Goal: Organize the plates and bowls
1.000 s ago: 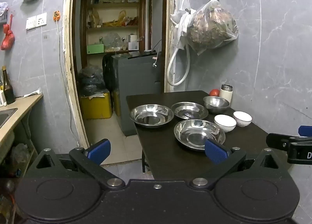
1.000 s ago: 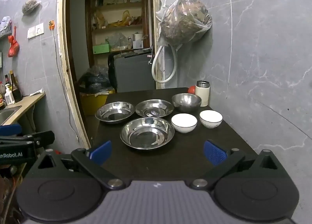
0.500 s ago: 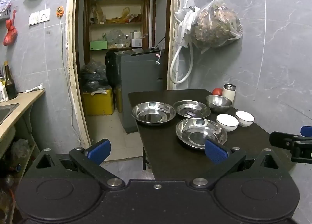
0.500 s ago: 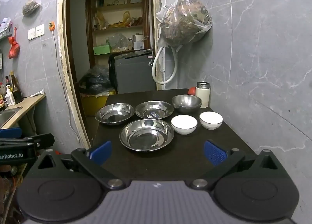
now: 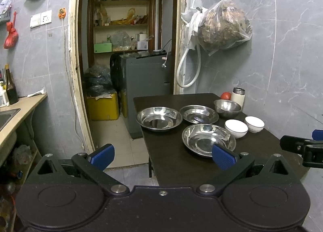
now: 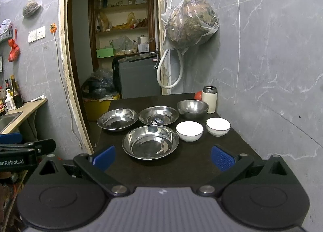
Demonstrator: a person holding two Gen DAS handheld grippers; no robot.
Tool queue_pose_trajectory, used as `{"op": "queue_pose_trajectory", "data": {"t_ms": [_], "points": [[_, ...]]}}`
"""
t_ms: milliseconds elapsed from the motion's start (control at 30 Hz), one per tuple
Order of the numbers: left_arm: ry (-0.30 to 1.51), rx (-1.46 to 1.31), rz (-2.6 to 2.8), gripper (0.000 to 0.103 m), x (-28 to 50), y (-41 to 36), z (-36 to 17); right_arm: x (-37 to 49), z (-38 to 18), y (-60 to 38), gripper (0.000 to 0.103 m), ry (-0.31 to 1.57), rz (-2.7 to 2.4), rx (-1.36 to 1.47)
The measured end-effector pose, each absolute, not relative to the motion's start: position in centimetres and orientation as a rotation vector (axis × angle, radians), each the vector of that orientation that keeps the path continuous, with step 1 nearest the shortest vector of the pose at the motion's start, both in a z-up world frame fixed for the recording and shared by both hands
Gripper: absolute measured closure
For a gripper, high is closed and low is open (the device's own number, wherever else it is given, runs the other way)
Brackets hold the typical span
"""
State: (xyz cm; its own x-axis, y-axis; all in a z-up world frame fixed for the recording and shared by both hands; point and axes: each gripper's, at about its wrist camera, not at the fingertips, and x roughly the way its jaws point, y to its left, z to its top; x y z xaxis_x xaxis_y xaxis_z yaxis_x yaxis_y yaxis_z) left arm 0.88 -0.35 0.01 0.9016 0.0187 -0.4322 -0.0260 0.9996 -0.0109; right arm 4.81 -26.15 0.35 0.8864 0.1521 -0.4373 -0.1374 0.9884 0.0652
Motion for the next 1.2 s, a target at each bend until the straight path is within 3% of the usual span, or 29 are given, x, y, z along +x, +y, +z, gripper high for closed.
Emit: {"op": "queue_pose_trajectory", "data": {"t_ms": [1200], "points": [[0.457, -0.019, 0.017, 0.001, 1.42, 0.11, -0.61, 5.48, -0.26, -25.6, 0.0, 0.479, 0.148, 0.037]]}}
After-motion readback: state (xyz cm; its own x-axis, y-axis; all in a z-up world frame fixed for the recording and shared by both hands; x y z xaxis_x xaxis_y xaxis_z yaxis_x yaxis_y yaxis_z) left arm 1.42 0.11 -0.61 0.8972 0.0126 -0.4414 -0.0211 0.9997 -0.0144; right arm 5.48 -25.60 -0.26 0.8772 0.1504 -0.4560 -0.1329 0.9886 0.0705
